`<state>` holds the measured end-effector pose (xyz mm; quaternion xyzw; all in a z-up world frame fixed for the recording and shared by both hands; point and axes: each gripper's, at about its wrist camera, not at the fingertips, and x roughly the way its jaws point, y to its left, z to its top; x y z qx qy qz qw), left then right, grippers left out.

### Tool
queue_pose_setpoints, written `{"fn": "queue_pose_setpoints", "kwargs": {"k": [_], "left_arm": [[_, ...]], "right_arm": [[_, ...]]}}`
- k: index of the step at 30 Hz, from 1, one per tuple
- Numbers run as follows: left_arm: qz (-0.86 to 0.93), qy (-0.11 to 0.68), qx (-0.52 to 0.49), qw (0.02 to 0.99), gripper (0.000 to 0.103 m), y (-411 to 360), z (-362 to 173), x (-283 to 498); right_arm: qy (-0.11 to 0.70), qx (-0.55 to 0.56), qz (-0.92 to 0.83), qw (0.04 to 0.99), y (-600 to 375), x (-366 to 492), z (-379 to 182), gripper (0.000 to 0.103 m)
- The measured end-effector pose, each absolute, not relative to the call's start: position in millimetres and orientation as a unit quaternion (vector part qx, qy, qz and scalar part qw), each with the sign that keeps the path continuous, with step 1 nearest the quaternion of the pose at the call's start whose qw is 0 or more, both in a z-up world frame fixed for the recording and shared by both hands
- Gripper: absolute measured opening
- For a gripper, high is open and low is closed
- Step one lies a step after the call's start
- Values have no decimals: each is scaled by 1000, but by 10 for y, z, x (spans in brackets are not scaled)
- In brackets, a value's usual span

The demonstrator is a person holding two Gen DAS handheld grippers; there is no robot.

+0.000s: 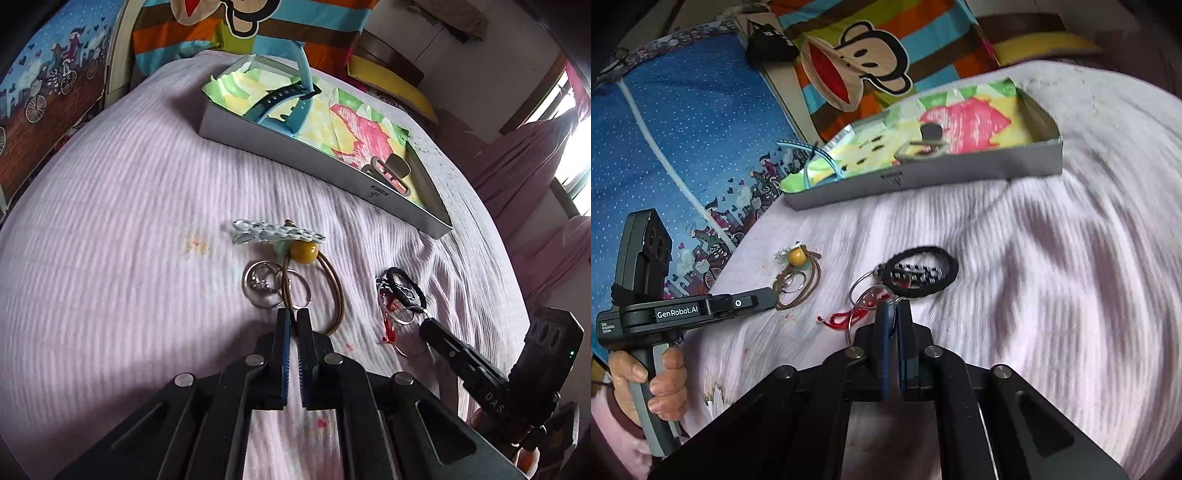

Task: Organize jewelry

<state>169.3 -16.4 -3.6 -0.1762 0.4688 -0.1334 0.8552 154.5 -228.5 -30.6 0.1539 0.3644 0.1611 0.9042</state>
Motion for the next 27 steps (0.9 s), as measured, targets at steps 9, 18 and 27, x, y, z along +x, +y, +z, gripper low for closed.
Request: {"fn": "queue_pose_setpoints", "kwargs": {"k": [9,18,27], "left_arm": [[-142,448,-161,868,3,-98,212,1597],[-154,419,-163,880,2,-116,433,1543],[-174,385,-158,892,2,-284,753,1587]], "right_arm": [[308,115,167,929,-2291,1435,24,2],[297,139,171,929,-2405,1434,69,2],[266,153,182,934,-2529,1417,209,2]]}}
